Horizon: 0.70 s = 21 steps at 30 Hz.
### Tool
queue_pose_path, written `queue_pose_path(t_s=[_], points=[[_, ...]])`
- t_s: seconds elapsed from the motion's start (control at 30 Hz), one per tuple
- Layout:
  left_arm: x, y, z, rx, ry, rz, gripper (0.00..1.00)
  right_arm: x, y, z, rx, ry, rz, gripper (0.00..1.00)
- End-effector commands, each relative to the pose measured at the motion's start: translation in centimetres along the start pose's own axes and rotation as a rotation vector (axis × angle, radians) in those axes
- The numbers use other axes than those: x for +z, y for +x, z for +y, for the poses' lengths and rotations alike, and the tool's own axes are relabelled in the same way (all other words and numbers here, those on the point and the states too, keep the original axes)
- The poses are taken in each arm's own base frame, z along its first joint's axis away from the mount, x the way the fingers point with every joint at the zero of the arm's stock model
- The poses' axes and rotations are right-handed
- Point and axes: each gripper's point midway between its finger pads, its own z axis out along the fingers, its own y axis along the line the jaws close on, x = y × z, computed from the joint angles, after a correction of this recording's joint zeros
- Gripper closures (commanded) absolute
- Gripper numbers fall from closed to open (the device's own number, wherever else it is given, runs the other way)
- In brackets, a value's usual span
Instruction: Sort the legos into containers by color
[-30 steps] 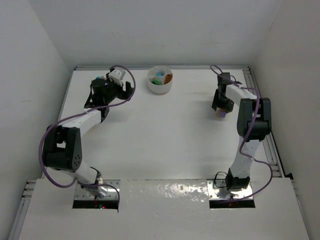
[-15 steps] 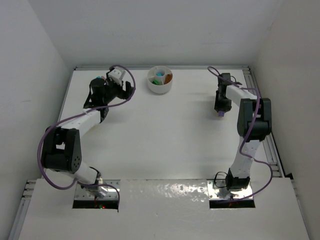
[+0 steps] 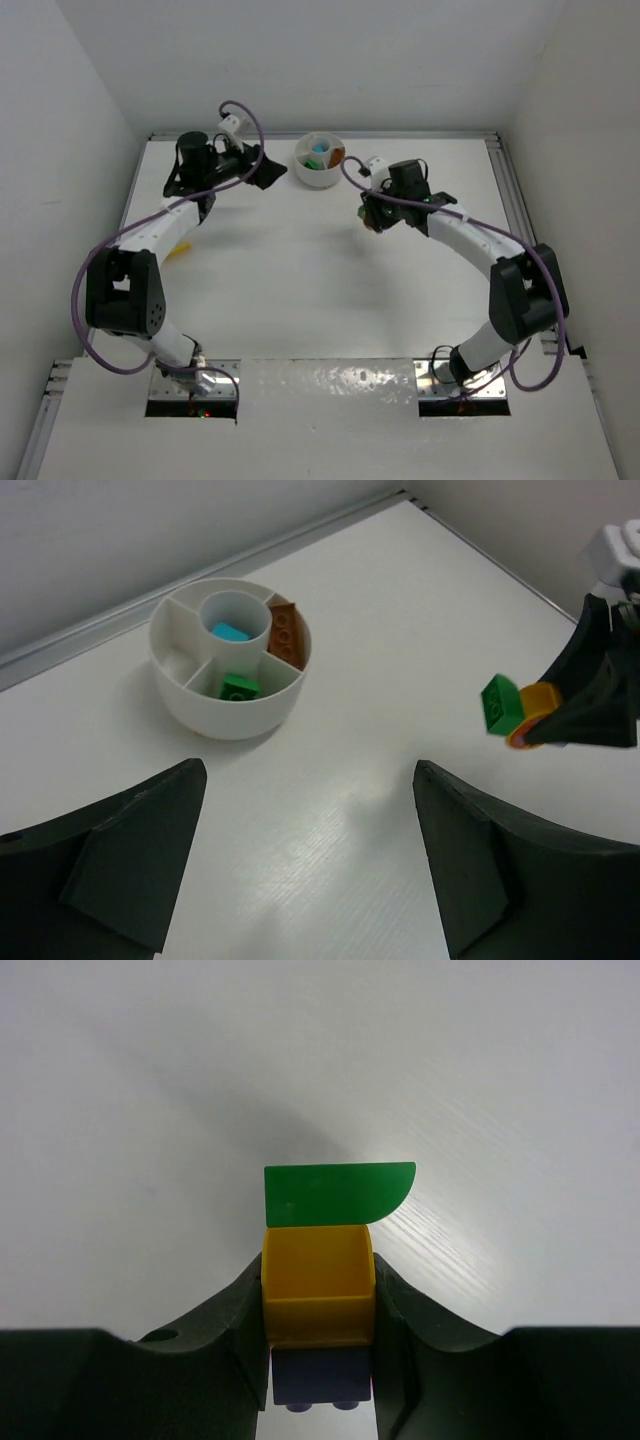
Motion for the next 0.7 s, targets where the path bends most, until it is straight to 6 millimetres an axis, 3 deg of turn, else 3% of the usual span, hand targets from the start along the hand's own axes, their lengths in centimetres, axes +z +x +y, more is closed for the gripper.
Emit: queue_pose_path(t_s=[0.0,0.03,0.17,0.33,0.57,0.67], points=[[1.5,2.1,-3.8,-0.063,0.106,0.135,0.17,-0.8,-5.8,4.6,-0.106,-0.180,-0.302,1.00],[1.8,2.7,-4.7,-0.073,0.127,0.146,0.14,-1.2,-7.6,5.7,-0.132,-0.220,-0.382,1.00],[2.3,3.4,-6.6,-0.216,0.214,0.169,0.11,-1.5,-10.1,9.3,-0.213,-0.296,-0.483,1.00],[3.6,4.5,-8.3,-0.189,0.268,0.191,0.05,-1.4,-11.8,12.1,-0.275,-0.373,-0.539,1.00],[4.9,3.8,-8.7,-0.238,0.291,0.155,0.03,-1.7,-12.3,12.6,-0.318,-0.353,-0.578,1.00],[5.3,4.6,-9.1,-0.245,0.293,0.177,0.05,-1.7,-12.5,12.5,-0.325,-0.347,-0.584,1.00]])
